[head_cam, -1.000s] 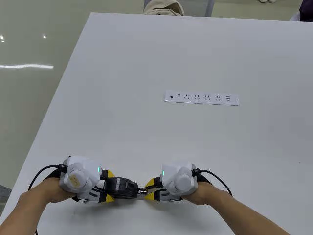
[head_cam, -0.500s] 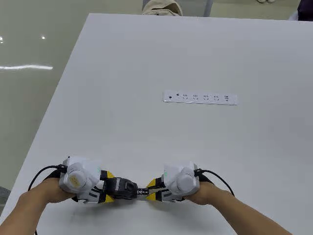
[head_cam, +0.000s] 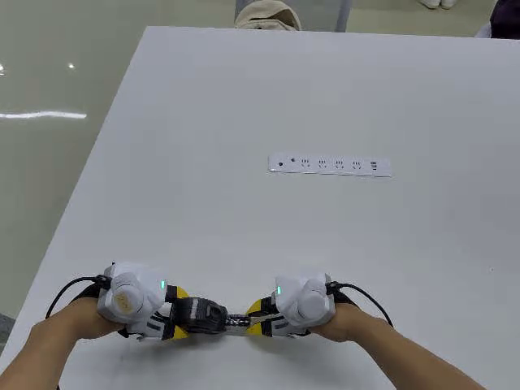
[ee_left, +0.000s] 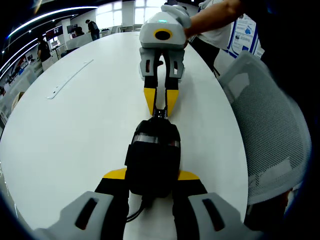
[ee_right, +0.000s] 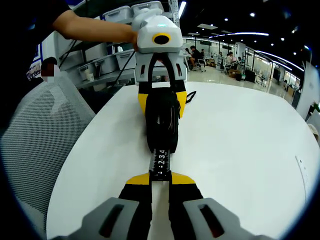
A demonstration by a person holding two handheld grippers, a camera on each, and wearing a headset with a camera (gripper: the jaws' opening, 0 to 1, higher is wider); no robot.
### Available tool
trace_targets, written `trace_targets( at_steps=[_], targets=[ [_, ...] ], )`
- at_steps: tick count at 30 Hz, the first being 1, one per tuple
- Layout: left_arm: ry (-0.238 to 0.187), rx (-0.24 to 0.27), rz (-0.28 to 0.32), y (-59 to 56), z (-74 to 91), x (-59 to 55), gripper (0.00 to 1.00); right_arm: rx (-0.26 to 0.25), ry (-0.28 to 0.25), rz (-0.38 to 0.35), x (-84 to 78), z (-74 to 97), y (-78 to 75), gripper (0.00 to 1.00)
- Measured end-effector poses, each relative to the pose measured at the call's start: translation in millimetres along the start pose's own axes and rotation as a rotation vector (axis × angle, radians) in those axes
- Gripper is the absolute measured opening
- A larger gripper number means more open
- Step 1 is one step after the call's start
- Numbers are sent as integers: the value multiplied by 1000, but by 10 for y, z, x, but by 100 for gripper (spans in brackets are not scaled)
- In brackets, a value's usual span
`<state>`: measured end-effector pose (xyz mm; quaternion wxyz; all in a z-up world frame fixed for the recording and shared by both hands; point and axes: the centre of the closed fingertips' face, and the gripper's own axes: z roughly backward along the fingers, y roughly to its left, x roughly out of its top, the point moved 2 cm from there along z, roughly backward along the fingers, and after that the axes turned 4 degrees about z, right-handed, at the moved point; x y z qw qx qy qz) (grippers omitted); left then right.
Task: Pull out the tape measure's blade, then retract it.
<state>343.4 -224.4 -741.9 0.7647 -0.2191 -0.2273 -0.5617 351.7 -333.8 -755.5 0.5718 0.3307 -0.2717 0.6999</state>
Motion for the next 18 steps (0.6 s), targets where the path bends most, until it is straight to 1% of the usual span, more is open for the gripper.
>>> trace_targets(
  at_steps=[18],
  targets=[
    [3,-4,3,-15,-17,9,29,5,8,19,-49,81,19,9]
  ],
)
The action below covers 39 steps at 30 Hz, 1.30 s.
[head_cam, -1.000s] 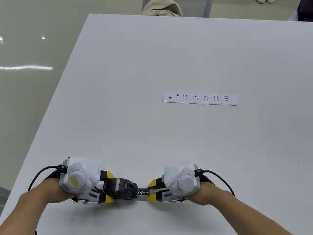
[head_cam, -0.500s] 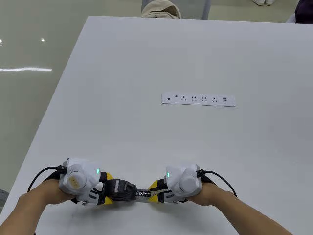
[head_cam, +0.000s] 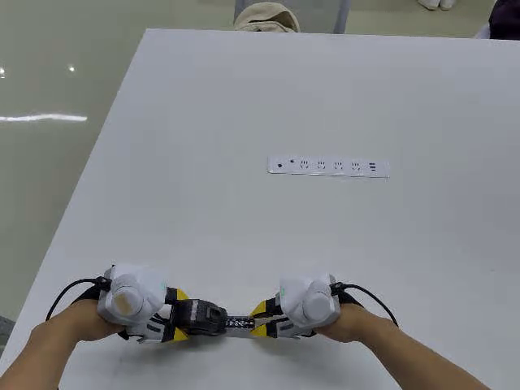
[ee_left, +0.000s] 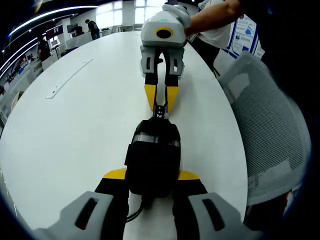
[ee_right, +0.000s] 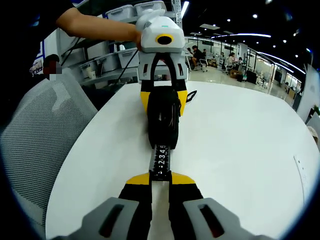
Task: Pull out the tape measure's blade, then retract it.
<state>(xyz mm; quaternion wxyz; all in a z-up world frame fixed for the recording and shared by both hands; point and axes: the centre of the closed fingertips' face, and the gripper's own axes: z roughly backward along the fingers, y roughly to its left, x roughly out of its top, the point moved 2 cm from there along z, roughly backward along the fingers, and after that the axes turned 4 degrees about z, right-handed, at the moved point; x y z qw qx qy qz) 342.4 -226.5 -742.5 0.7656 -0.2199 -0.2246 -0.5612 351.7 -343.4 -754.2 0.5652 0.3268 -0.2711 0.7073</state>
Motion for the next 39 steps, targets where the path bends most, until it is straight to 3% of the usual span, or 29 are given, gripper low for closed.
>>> trace_targets(
  at_steps=[39],
  targets=[
    [-1,-7,5,-12,-20,9,29,2,-7,-10,-120,153,21,9]
  ],
)
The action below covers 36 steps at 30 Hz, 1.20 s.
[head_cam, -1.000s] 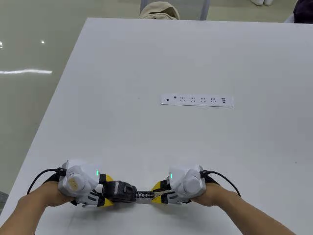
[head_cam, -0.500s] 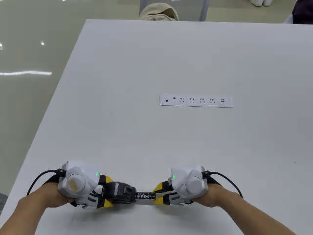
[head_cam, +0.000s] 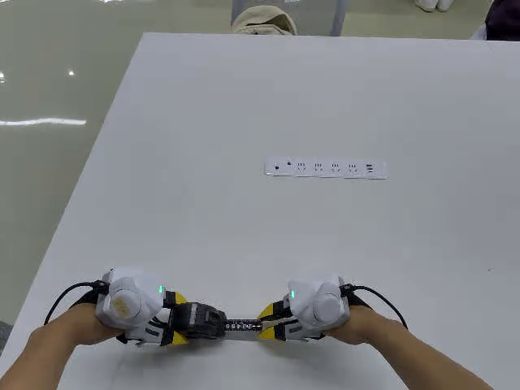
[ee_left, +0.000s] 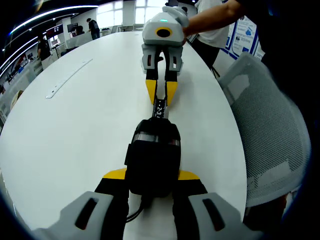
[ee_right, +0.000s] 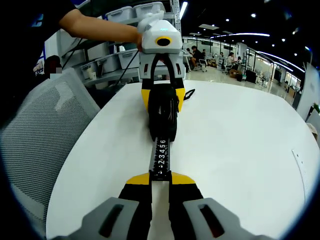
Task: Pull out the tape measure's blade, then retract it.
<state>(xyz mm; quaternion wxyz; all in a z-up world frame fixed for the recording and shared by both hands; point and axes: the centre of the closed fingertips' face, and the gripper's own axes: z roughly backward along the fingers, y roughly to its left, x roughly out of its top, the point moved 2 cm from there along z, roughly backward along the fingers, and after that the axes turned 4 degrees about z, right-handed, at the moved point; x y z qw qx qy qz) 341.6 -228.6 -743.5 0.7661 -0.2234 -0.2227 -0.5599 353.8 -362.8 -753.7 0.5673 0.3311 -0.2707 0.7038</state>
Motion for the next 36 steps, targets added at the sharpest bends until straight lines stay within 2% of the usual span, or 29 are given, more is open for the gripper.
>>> trace_targets(
  at_steps=[16,36],
  targets=[
    [-1,0,-4,-5,3,9,29,-4,5,-16,-104,158,23,9],
    [-2,-3,-2,-9,3,16,29,0,5,-26,-172,252,39,9]
  ],
)
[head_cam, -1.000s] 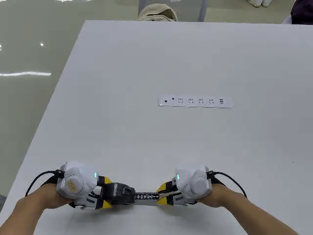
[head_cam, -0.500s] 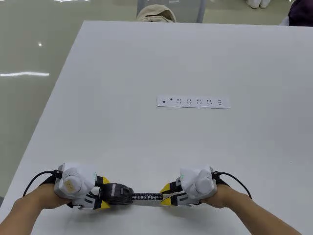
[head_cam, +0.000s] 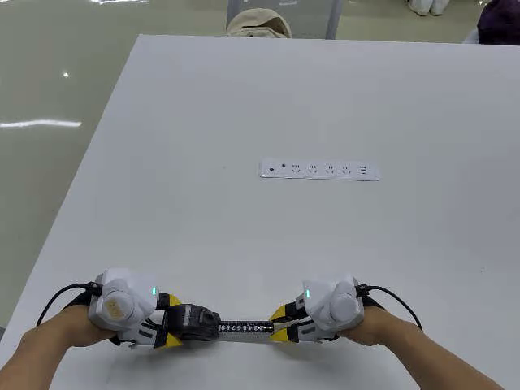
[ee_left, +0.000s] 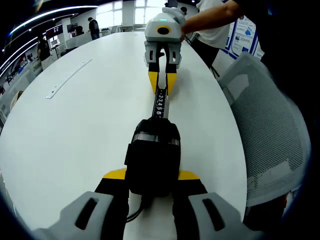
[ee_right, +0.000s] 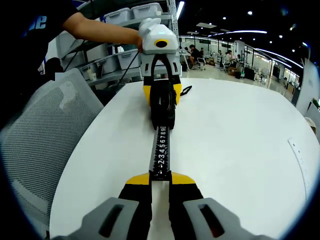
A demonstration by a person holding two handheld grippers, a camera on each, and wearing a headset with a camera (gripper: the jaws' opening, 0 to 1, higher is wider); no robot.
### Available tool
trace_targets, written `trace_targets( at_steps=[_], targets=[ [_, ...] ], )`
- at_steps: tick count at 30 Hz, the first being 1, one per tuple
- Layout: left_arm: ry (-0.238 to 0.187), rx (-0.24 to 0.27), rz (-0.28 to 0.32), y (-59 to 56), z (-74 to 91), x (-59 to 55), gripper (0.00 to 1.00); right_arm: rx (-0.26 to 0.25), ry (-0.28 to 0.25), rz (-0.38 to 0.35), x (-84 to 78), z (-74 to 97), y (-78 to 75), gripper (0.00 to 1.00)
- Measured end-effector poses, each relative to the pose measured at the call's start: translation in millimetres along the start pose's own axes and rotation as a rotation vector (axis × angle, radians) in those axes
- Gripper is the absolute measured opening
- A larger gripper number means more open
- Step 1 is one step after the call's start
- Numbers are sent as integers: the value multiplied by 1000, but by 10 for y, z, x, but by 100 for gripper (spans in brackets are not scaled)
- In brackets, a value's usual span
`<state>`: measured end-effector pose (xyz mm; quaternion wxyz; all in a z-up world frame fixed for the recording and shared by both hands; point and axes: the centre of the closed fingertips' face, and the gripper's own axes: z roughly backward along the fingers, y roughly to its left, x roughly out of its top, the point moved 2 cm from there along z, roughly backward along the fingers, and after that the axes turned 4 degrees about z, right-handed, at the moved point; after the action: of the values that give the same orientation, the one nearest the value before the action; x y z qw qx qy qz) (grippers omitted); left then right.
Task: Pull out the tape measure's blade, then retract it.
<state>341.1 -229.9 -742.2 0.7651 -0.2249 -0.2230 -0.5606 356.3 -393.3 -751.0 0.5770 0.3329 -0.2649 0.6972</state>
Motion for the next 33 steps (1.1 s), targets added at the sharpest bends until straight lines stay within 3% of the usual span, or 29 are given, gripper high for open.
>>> trace_targets(
  at_steps=[33],
  targets=[
    [1,-10,-1,1,0,-8,29,5,6,-22,-113,163,4,9]
  ],
)
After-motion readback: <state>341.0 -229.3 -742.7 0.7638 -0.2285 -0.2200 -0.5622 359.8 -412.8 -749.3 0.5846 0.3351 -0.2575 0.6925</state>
